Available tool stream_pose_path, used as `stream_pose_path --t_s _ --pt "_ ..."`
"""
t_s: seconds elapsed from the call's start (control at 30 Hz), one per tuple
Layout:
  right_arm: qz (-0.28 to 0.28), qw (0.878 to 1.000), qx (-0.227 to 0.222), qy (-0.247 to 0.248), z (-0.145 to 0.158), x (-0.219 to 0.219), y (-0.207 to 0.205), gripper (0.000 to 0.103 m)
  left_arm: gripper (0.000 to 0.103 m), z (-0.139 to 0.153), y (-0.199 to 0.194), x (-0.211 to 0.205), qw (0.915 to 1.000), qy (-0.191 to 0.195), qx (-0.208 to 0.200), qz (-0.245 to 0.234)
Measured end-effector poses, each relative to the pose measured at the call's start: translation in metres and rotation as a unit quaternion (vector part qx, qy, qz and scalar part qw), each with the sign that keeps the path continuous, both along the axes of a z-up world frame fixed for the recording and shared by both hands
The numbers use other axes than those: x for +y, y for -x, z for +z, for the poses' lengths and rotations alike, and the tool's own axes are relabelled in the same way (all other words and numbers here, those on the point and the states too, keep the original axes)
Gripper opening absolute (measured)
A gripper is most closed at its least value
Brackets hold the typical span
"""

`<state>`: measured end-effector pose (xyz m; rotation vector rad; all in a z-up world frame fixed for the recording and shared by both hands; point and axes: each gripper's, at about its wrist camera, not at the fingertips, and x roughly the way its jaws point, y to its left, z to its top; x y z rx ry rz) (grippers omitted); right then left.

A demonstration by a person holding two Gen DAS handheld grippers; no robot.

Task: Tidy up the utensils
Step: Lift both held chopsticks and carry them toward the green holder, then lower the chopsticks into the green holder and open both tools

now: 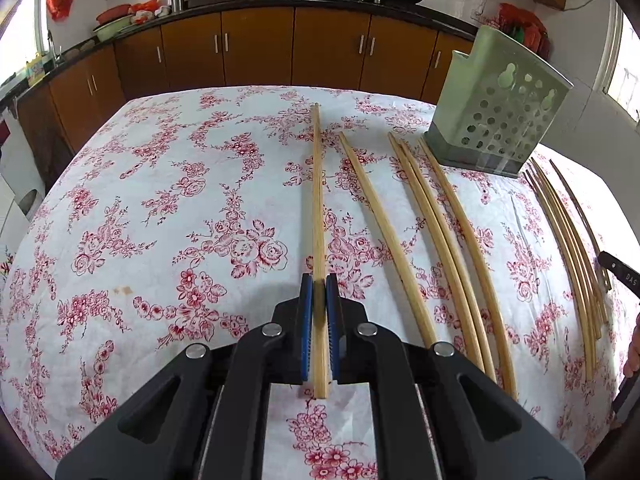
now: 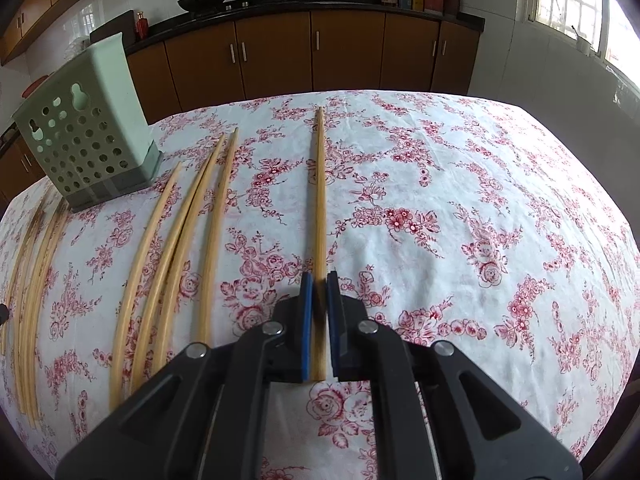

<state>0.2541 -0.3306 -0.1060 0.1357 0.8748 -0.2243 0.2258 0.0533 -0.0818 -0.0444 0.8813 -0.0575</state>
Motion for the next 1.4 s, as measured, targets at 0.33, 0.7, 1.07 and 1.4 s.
stream_pose_path --t_s 0.33,0.7,1.07,1.4 --pt "0.0 0.998 -0.056 0.003 0.043 -0.004 0.029 0.008 0.007 0.019 0.014 0.008 1.0 0.002 -0.009 0.004" --pt "-0.008 0.989 -0.147 -0.001 0.107 -0.015 0.056 0.008 0.007 0.103 0.038 0.026 0.9914 0.029 -0.125 0.025" --pt "-0.007 0.977 -0.212 -0.011 0.146 -0.02 0.06 0.008 0.007 0.15 0.032 0.032 0.9808 0.033 -0.186 0.047" --pt "0.006 0.965 -0.26 -0.026 0.2 -0.023 0.044 0.008 0.007 0.198 0.014 0.032 0.9746 0.033 -0.218 0.039"
